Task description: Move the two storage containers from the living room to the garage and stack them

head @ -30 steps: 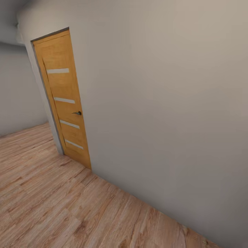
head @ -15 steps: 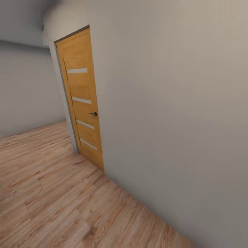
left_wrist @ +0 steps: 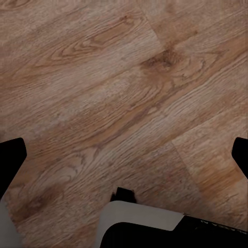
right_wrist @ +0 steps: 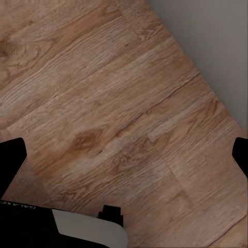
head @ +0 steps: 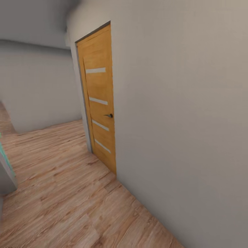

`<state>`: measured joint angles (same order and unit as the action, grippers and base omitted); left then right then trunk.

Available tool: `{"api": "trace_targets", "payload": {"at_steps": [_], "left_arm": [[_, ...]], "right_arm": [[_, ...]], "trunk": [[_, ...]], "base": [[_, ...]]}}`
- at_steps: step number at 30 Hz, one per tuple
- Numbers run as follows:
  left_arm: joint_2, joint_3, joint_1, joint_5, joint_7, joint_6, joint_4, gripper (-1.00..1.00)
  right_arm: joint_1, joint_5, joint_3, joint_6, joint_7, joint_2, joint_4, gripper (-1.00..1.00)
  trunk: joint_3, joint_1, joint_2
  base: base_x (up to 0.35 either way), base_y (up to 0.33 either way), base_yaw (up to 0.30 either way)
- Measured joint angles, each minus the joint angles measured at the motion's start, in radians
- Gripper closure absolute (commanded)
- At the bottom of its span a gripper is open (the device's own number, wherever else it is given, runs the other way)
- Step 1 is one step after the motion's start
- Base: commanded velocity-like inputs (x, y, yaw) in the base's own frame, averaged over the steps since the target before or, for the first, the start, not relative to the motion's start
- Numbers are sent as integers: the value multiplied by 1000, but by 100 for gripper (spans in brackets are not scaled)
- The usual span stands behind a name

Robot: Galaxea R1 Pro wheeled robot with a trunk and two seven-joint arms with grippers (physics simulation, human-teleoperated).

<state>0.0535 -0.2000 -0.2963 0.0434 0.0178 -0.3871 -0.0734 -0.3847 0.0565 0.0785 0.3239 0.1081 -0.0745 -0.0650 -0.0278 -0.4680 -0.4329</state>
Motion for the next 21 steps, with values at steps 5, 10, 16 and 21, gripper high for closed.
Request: {"api": "trace_targets", "payload": {"at_steps": [5,10,16,21], "left_arm": [[0,0,0,0,0,0,0,-100],[0,0,0,0,-1,0,0,-100],[0,0,0,0,0,0,0,-100],[0,0,0,0,-1,0,0,-100]], "right_arm": [[0,1,0,0,0,0,0,-100],[0,1,0,0,0,0,0,-100],[0,1,0,-1,1,0,0,-100],[0,1,0,-1,0,0,0,-100]], "trunk": [[0,0,0],[0,0,0],[0,0,0],[0,0,0]], "base": [[321,0,293],[209,0,293],[192,0,293],[291,0,293]]}}
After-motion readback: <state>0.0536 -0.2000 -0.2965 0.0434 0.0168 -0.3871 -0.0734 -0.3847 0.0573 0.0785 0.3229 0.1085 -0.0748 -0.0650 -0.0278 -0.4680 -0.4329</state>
